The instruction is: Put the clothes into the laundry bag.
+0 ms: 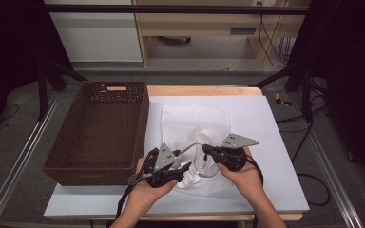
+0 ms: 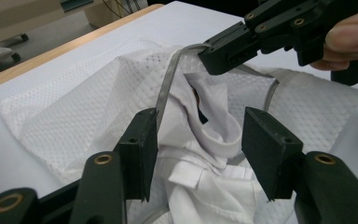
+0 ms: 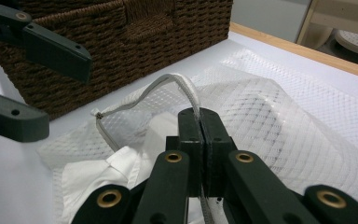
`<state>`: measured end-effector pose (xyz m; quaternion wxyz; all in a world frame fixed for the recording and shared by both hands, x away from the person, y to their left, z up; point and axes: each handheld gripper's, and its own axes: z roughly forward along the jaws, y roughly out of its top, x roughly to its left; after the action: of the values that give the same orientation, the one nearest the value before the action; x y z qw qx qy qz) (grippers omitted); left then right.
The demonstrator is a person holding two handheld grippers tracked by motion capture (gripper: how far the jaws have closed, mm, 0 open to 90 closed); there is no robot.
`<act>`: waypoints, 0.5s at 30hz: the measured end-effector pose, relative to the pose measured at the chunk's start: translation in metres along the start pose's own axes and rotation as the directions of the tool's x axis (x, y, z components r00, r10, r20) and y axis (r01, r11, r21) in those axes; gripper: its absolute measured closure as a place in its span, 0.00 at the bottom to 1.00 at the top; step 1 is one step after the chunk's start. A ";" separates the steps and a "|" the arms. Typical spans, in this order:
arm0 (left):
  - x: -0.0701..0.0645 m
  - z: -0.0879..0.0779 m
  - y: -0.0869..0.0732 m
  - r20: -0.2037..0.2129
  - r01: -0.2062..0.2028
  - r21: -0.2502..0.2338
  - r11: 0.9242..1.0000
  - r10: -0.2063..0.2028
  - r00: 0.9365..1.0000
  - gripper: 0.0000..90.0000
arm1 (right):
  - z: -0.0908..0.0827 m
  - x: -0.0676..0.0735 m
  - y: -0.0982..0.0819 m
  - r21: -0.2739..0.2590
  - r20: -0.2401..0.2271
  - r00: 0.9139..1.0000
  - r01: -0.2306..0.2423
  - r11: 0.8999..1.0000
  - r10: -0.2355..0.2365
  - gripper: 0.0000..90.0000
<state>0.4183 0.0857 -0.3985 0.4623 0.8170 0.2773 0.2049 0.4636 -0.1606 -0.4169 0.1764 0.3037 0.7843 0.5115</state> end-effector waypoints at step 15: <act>-0.004 -0.005 -0.007 0.009 -0.039 0.133 0.990 0.039 0.999 0.90 | -0.002 0.002 -0.004 0.005 -0.002 1.000 0.005 1.000 -0.005 0.99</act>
<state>0.4108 0.0894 -0.4022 0.4034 0.8520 0.2728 0.1922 0.4600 -0.1615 -0.4198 0.1759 0.3016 0.7866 0.5093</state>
